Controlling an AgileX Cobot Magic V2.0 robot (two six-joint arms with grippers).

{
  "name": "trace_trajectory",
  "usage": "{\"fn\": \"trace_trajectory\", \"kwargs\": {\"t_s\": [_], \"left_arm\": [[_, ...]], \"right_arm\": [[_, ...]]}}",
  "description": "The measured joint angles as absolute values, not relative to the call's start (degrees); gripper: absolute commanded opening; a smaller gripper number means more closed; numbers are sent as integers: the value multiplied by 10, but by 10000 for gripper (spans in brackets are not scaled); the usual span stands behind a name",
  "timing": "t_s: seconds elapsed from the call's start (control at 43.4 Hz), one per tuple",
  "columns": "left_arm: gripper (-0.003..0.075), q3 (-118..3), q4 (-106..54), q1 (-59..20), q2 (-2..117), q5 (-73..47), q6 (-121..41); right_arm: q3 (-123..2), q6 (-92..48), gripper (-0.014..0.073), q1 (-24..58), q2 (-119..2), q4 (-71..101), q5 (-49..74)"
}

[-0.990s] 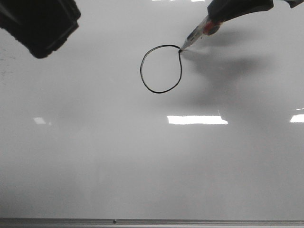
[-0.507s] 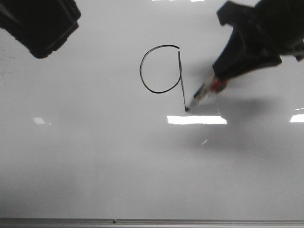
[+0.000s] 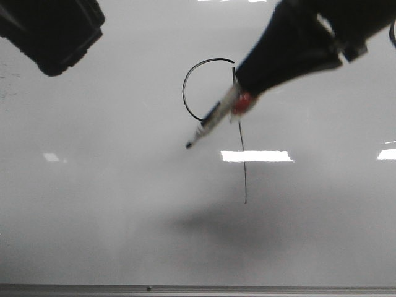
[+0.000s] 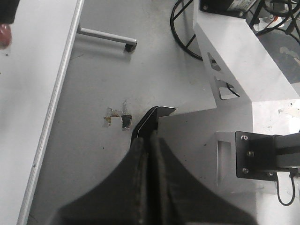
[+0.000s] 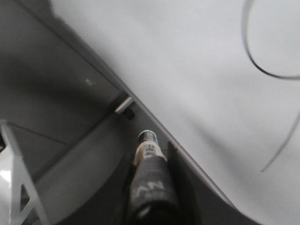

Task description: Write number 9 on whiteboard

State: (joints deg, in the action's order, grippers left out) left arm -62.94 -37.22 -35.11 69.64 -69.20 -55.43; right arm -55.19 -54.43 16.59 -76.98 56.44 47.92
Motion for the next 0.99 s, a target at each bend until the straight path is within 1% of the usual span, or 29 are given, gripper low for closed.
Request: {"fn": "trace_trajectory", "kwargs": {"t_s": [0.069,0.184,0.253,0.299,0.461,0.737,0.875,0.99], "left_arm": [[145,-629,-372,-351,696,-692,-554],[412,-629,-378,-351,696,-684,-554],[510,-629,-387,-351,696,-669,-554],[529,-629,-395,-351,696,-659,-554],[480,-629,-415,-351,696,-650,-554],[381,-629,-419,-351,696,-650,-554],[304,-629,-419,-351,696,-650,-554],[216,-629,-419,-351,696,-653,-554]], "right_arm": [[-577,-567,-60,166,-749,564,550],[-604,-580,-60,167,-740,562,656],[-610,-582,-60,169,-740,562,683],[-612,-582,-60,169,-740,560,690],[-612,-586,-60,173,-740,576,692],[-613,-592,-60,239,-740,601,694],[-613,-593,-60,255,-740,619,691],[-613,-595,-60,258,-740,622,678]]}}
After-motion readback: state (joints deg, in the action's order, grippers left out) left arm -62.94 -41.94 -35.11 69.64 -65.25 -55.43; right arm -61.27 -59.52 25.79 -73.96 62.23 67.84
